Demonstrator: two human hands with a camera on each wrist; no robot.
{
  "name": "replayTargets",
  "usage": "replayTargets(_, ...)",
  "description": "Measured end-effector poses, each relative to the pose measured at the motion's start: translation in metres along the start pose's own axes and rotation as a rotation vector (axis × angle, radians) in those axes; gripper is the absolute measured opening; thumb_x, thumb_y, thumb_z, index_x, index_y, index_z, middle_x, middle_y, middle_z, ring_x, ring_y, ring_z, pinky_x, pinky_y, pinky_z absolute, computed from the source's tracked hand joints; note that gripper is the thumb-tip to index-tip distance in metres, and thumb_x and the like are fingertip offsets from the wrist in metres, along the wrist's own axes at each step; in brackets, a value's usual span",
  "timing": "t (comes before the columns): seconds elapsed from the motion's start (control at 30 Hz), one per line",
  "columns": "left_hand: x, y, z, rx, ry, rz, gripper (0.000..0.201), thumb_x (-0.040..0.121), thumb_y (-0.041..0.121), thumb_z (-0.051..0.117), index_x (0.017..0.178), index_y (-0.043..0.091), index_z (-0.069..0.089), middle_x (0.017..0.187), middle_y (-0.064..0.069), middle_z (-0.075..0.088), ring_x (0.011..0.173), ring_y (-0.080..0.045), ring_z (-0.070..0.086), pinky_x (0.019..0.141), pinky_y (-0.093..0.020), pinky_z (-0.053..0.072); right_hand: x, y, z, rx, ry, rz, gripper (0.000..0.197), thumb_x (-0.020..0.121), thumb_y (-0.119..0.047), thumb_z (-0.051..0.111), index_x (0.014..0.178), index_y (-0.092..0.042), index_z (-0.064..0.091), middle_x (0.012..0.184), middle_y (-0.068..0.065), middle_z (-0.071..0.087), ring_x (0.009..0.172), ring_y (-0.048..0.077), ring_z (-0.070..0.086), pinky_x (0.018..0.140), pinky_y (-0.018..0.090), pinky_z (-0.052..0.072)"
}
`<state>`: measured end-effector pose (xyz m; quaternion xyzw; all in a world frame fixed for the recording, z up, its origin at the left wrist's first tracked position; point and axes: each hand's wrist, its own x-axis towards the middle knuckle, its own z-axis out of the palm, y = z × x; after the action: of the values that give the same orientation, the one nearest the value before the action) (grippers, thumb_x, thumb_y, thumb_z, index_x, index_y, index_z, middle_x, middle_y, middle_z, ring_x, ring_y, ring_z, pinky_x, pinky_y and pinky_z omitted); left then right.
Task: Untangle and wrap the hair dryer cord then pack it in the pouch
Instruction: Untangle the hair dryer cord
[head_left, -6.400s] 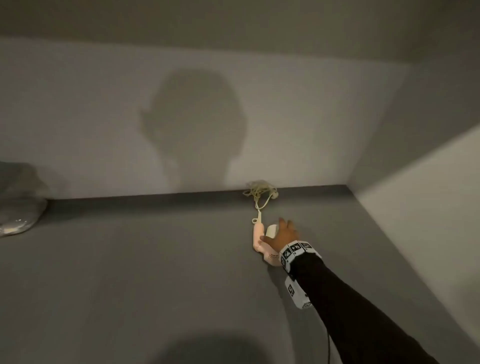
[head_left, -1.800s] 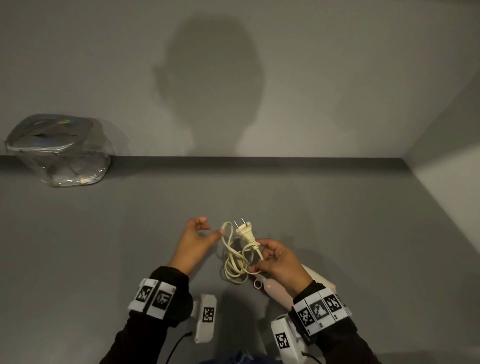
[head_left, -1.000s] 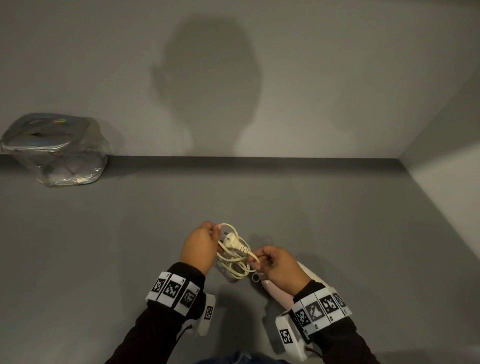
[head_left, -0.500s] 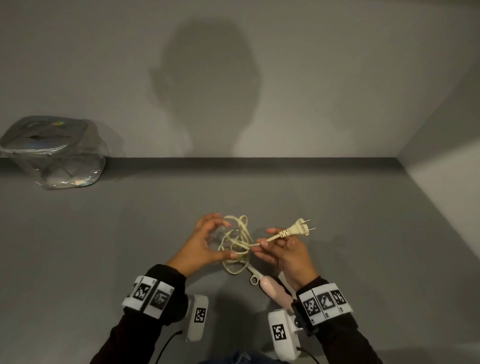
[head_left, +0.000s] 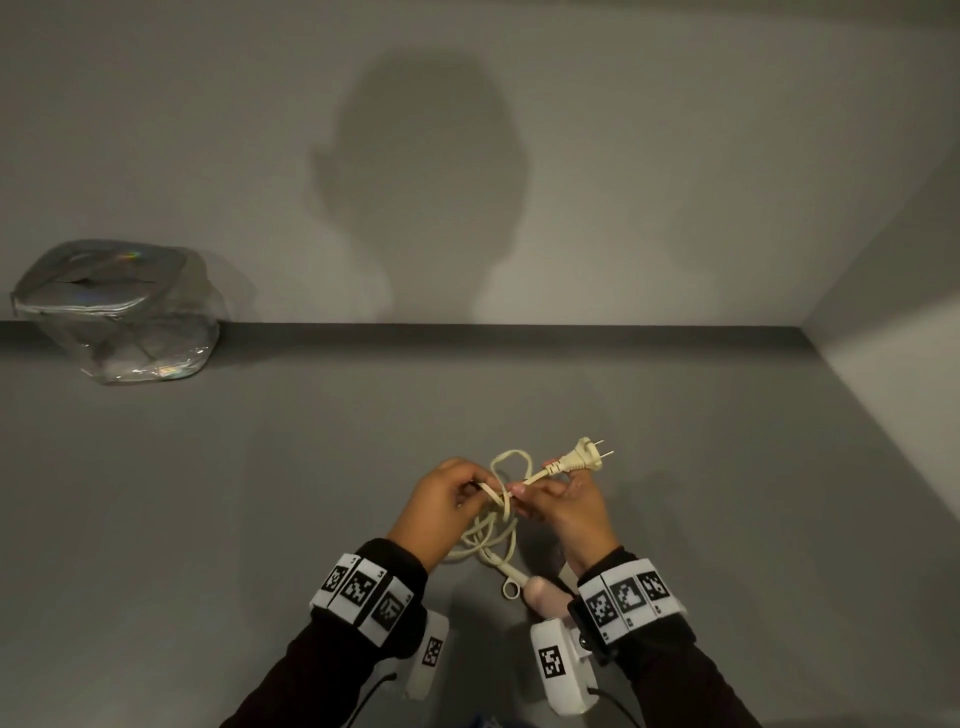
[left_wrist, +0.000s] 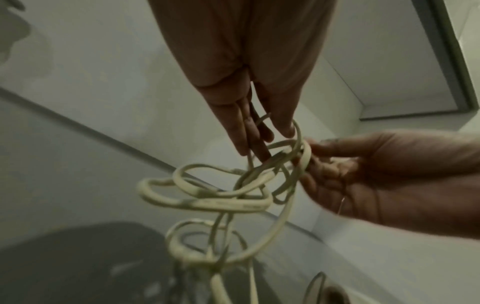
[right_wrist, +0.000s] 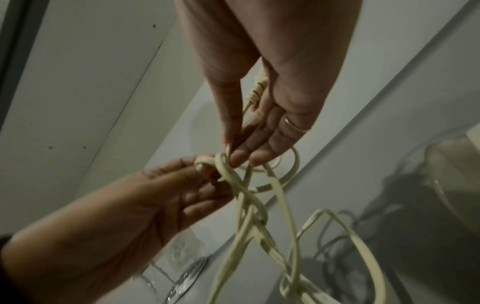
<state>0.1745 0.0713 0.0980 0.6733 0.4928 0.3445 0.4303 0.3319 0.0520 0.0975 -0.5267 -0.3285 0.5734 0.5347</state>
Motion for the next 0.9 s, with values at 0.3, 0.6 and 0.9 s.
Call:
replayTargets(0.3, 0.015, 0.003, 0.008, -0.066, 0.161, -0.266, 0.026, 0.067, 0.015, 0.068, 0.061, 0.02, 0.044, 0.056, -0.009, 0.052, 0.052, -0.02, 0.048, 0.056, -0.033, 0.043, -0.002, 0.011, 0.011, -0.026, -0.102, 0.02, 0.065, 0.07, 0.022, 0.059, 0.116, -0.012, 0.027, 0.081, 0.009, 0.061, 0.064, 0.011, 0.066, 0.059, 0.023, 0.056)
replayTargets(0.6, 0.01, 0.003, -0.002, -0.128, -0.188, -0.287, 0.029, 0.075, 0.003, 0.069, 0.1, 0.014, 0.061, 0.074, 0.001, 0.066, 0.066, -0.006, 0.064, 0.072, -0.017, 0.052, 0.001, 0.021, 0.005, -0.099, 0.008, -0.05, 0.063, 0.068, 0.012, 0.068, 0.122, -0.004, 0.039, 0.063, 0.003, 0.072, 0.064, 0.016, 0.069, 0.062, 0.025, 0.056)
replayTargets(0.9, 0.0, 0.015, 0.003, 0.227, -0.096, -0.045, 0.024, 0.074, 0.006, 0.062, 0.094, 0.015, 0.072, 0.054, 0.017, 0.051, 0.048, 0.011, 0.051, 0.053, -0.002, 0.037, 0.002, 0.021, 0.014, -0.258, 0.139, -0.086, 0.032, 0.075, 0.011, 0.061, 0.091, -0.016, 0.061, 0.062, 0.002, 0.054, 0.052, 0.006, 0.054, 0.055, 0.013, 0.047)
